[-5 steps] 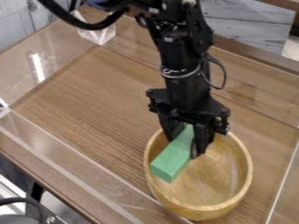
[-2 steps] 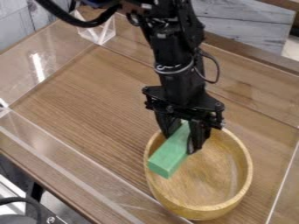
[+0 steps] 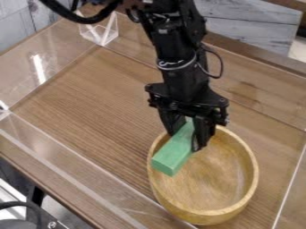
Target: Remove the green block from inside the brown bowl and put it on the table
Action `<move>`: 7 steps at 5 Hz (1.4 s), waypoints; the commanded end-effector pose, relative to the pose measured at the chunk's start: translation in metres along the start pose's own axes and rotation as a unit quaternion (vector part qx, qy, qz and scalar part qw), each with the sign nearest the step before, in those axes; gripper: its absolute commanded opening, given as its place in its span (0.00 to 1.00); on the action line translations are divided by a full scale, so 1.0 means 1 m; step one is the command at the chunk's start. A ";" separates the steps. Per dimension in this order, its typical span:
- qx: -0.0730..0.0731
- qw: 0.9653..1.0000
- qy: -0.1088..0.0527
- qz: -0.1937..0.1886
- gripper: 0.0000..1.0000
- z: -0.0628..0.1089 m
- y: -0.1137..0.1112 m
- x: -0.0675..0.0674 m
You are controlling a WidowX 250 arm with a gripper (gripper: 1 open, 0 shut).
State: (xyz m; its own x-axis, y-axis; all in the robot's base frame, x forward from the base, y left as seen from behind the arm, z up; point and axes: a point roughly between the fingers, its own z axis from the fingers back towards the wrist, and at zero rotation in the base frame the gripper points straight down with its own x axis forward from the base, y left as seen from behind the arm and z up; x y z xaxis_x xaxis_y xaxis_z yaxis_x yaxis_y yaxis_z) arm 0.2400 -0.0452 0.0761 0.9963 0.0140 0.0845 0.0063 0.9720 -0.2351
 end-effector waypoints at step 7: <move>-0.015 0.999 -0.037 -0.004 0.00 0.024 0.013 0.018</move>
State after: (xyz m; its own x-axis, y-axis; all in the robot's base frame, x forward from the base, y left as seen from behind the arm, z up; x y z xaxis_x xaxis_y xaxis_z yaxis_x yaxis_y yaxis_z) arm 0.2451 -0.0288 0.0801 0.9960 0.0269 0.0858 -0.0031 0.9640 -0.2659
